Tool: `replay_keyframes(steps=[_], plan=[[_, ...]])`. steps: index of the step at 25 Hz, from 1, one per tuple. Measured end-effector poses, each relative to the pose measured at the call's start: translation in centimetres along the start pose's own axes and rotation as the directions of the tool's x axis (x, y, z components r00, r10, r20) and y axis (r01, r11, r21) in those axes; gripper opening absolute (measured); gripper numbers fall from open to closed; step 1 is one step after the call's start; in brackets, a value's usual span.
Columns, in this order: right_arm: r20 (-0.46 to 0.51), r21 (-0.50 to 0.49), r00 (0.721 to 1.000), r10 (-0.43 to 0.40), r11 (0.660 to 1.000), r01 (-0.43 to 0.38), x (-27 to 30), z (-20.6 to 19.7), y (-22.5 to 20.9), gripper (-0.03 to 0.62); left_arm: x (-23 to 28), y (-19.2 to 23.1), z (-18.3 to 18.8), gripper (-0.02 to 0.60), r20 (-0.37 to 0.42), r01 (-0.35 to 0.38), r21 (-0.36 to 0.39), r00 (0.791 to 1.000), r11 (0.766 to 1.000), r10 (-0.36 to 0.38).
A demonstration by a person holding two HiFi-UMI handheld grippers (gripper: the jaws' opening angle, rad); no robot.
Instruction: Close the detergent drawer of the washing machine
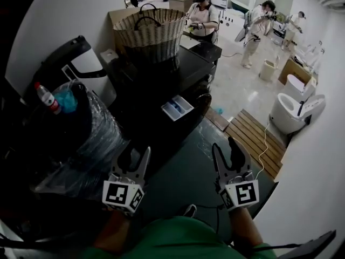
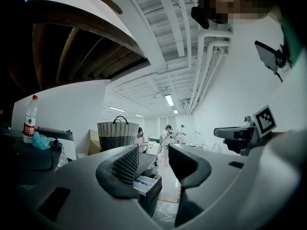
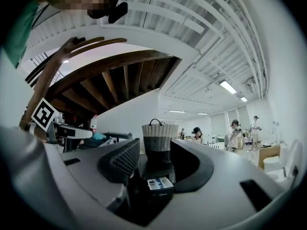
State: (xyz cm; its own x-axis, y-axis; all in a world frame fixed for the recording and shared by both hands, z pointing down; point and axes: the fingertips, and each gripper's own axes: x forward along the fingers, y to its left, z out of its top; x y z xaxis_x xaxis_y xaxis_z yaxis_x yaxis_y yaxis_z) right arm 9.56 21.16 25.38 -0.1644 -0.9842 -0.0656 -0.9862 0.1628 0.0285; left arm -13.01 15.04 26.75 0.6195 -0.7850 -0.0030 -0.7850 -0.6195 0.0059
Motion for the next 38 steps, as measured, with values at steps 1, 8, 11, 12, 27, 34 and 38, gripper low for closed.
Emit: replay_keyframes(steps=[1, 8, 11, 12, 27, 34, 38], plan=[[-0.006, 0.001, 1.0, 0.009, 1.0, -0.009, 0.2, -0.1, -0.7, 0.206, 0.6, -0.5, 0.0, 0.204, -0.003, -0.009, 0.001, 1.0, 1.0, 0.009], [-0.017, 0.03, 0.998, 0.052, 0.998, -0.051, 1.5, -1.1, -5.1, 0.207, 3.7, -3.4, -0.9, 0.204, -0.028, -0.038, 0.004, 0.999, 0.999, 0.038], [-0.031, 0.032, 0.998, 0.053, 0.998, -0.052, 2.4, -1.9, -6.1, 0.206, 4.8, -3.2, -1.6, 0.204, -0.045, -0.048, 0.002, 0.998, 0.999, 0.048], [-0.037, 0.031, 0.998, 0.053, 0.998, -0.052, 2.7, -2.2, -6.3, 0.206, 5.1, -3.0, -1.8, 0.204, -0.048, -0.051, 0.001, 0.998, 0.999, 0.051], [-0.194, -0.056, 0.981, -0.019, 0.998, 0.008, 14.0, -7.1, -6.0, 0.207, 17.2, 5.7, -6.3, 0.204, -0.071, 0.072, -0.082, 0.994, 0.994, -0.077], [-0.289, -0.071, 0.956, -0.053, 0.997, 0.034, 21.4, -10.3, -4.1, 0.207, 22.9, 11.9, -8.6, 0.204, -0.089, 0.141, -0.137, 0.984, 0.98, -0.155], [-0.325, -0.07, 0.944, -0.05, 0.997, 0.029, 23.8, -13.3, -3.0, 0.207, 24.7, 14.4, -10.6, 0.204, -0.11, 0.163, -0.164, 0.977, 0.973, -0.182]])
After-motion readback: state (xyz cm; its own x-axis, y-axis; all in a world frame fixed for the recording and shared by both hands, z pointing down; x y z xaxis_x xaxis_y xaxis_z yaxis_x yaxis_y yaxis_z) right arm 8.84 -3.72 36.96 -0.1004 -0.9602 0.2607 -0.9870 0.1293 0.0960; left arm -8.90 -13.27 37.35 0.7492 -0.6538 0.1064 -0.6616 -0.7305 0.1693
